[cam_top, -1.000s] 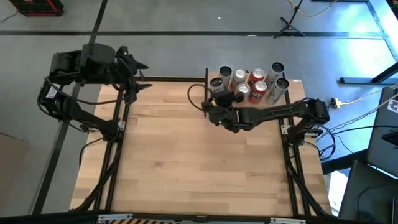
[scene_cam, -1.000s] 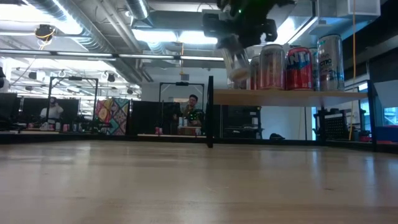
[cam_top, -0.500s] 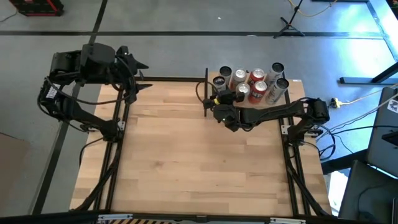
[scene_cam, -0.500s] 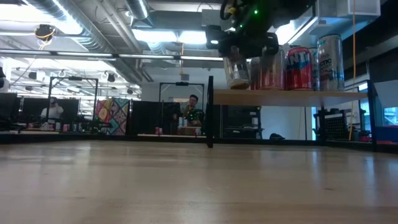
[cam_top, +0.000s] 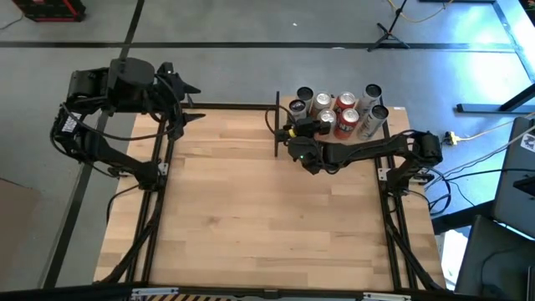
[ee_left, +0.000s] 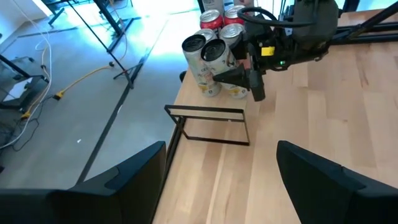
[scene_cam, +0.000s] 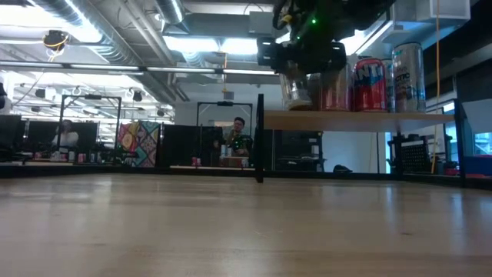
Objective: Place canned beverage on shelf
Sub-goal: Put the white yellow soda can on the shelf aligned with the other white yellow soda can
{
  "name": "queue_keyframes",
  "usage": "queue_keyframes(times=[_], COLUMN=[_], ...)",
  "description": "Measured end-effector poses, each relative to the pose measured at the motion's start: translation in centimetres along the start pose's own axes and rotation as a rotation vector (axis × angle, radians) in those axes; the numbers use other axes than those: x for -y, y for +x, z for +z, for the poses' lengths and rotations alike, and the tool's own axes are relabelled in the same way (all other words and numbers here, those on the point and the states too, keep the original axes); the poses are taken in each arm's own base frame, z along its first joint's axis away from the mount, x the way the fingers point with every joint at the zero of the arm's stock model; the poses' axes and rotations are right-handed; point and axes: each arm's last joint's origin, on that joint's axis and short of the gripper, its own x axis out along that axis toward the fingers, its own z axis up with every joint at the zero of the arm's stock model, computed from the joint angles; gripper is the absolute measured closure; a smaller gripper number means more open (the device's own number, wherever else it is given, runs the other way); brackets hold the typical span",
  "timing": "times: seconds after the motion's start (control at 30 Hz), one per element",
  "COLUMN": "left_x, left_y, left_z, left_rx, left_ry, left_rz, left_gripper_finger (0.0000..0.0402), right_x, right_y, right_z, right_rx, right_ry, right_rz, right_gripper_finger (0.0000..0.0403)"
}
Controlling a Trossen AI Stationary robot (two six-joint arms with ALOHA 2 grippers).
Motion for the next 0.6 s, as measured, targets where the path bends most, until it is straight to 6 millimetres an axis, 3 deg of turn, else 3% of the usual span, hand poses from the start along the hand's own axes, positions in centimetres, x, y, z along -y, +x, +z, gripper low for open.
queue_keyframes(times=[0.6], left_x=[0.00], left_y=[0.00], left_z=[0.00], left_rx=[0.000], left_ry=[0.000], left_rz=[0.000], left_gripper_finger=[0.0107], right_x=[-0.20], right_y=[0.02], right_z=[-0.03], right_rx=[-0.022], right_ry=[0.003], right_rz=[0.064], right_gripper_finger=[0.0130])
